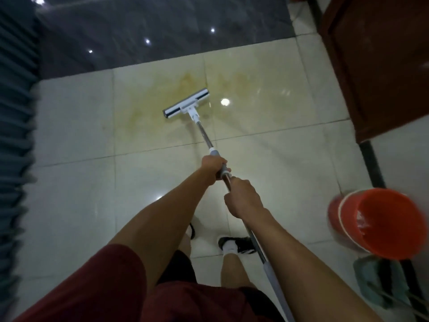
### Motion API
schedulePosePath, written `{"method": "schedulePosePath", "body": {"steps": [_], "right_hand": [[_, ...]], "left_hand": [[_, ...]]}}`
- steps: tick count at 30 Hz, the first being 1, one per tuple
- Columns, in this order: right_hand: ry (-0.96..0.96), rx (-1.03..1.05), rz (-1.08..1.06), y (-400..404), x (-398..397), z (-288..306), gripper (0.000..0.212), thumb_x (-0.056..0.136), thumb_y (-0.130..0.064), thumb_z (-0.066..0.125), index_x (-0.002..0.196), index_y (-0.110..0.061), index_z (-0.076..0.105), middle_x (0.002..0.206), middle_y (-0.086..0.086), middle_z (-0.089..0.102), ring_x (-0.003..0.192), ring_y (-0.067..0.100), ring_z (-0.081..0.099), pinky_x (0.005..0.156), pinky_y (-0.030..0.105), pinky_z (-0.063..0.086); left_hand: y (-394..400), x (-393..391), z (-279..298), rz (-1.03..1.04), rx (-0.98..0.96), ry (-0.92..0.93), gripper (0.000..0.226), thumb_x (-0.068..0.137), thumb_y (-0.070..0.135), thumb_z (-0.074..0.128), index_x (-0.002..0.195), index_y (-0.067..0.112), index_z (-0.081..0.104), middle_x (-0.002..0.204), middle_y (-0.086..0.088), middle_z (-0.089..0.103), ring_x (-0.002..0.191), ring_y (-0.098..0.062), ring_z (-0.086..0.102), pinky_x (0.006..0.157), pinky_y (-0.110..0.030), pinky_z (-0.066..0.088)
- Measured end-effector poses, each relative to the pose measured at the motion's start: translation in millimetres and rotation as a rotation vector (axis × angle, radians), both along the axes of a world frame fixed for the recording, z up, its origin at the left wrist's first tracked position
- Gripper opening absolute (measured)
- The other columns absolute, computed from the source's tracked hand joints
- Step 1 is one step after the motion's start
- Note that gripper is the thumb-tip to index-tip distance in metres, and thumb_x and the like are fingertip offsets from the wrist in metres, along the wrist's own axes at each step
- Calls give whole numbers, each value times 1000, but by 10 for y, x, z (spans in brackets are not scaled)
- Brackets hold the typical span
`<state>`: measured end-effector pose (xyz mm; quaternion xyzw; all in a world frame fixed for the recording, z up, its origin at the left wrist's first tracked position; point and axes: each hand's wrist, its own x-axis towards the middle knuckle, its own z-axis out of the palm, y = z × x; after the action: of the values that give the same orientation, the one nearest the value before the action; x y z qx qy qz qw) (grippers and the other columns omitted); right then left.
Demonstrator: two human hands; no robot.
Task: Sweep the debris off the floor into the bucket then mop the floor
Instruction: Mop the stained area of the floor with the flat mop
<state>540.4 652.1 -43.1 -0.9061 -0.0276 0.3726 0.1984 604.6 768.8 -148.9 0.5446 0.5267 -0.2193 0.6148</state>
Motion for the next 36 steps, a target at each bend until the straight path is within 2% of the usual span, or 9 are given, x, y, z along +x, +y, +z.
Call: {"method": "schedulePosePath", "body": {"steps": [3, 6, 9, 13, 17, 22, 24, 32, 36], "right_hand": [[43, -3, 60, 646, 4, -33, 28, 93, -8, 52, 121, -11, 55, 95, 6, 53, 70, 21, 53, 47, 25, 31], [58, 5, 127, 1296, -26, -68, 28, 91, -5, 50, 118, -10, 57, 91, 5, 52, 61, 16, 47, 46, 24, 29], [85, -4, 197, 1932, -40, -120, 28, 91, -6, 50, 119, -9, 56, 94, 6, 52, 70, 22, 50, 48, 24, 30], [116, -27, 261, 2737, -45, -205, 33, 92, -8, 51, 124, -11, 54, 108, 11, 59, 81, 25, 55, 63, 29, 43], [118, -46, 305, 3384, 1, -290, 34, 92, -9, 52, 125, -13, 54, 104, 9, 59, 84, 25, 61, 72, 32, 54], [119, -29, 346, 3895, 217, -420, 25, 98, -24, 49, 119, -14, 57, 99, 7, 60, 73, 20, 57, 60, 28, 43], [115, -24, 361, 4064, 327, -492, 24, 99, -23, 46, 117, -12, 58, 97, 7, 59, 70, 20, 57, 57, 28, 44], [99, -50, 414, 4317, 694, -658, 27, 101, -19, 46, 126, -14, 56, 101, 7, 63, 81, 22, 62, 68, 32, 54], [129, -66, 384, 4429, 899, -699, 24, 102, -19, 49, 123, -12, 58, 102, 6, 64, 77, 19, 60, 63, 26, 44]], "left_hand": [[709, -123, -41, 77, -4, 16, 9, 94, 1, 64, 98, -2, 56, 87, -18, 64, 59, -27, 67, 48, -34, 55], [1402, -272, -97, 180, -56, 10, 9, 92, -5, 65, 93, -4, 55, 84, -19, 60, 56, -29, 64, 45, -34, 54], [2057, -405, -187, 263, -81, -1, 28, 90, -6, 66, 115, -8, 56, 89, -19, 59, 48, -27, 64, 43, -32, 54], [2831, -495, -292, 348, -92, 3, 36, 91, -7, 65, 123, -7, 50, 98, -21, 56, 59, -30, 62, 42, -34, 56], [3453, -497, -405, 383, -89, 28, 36, 91, -4, 66, 124, -6, 53, 95, -19, 59, 61, -29, 64, 50, -38, 59], [3958, -427, -524, 514, -144, 25, 26, 93, 0, 66, 117, -4, 57, 94, -19, 63, 62, -30, 65, 55, -39, 58], [4120, -380, -585, 563, -159, 16, 25, 93, 1, 66, 116, -3, 58, 90, -18, 65, 62, -29, 66, 60, -40, 58], [4317, -43, -717, 649, -129, 45, 19, 91, 0, 66, 108, 0, 58, 91, -20, 66, 65, -31, 66, 70, -44, 62], [4402, 129, -747, 667, -107, 47, 11, 92, 1, 66, 100, 2, 58, 91, -19, 66, 64, -31, 67, 64, -42, 60]]}}
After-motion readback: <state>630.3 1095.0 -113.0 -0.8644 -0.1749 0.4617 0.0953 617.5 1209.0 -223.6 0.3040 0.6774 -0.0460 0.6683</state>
